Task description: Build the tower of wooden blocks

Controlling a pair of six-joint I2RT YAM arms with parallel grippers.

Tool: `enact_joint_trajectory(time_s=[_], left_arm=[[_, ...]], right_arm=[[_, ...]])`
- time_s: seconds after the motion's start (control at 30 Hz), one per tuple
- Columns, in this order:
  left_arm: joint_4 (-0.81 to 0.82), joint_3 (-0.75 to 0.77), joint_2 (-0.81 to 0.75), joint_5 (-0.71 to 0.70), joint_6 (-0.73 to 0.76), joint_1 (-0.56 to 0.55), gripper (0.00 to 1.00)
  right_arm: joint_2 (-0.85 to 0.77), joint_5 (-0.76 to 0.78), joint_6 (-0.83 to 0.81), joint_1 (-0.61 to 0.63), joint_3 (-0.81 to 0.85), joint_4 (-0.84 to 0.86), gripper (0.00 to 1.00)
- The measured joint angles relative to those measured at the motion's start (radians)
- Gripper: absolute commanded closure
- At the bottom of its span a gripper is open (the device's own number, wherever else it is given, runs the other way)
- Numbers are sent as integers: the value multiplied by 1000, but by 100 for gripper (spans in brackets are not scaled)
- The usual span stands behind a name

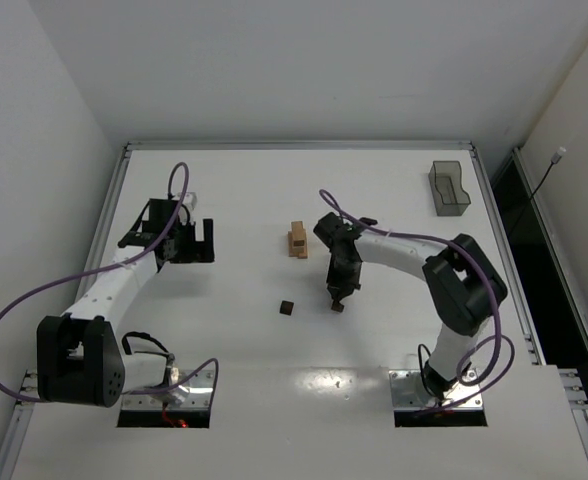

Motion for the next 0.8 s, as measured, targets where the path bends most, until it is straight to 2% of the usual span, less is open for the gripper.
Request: enact_joint_trajectory(time_s=[0.13,0.23,0.43,0.53,0.67,0.8], left_arm=[[-6,0,-5,89,29,0,0],[-15,1,-6,175,54,0,0],[-103,100,62,372,91,0,0],[-118,164,120,472,106,0,3],[-155,228,171,592,126,0,6],[-209,290,187,664,151,0,17]], right_arm=[[-124,-71,-143,-10,-43,61,100],[-279,-174,-275,-37,-69,110,100],[-501,-522,-505,-181,-114,253,100],[-514,-717,-526,-258,-184,365,100],[-503,-915,-472,-327,-291,547,100],[-457,-1040,-380,-352,-311,730,100]])
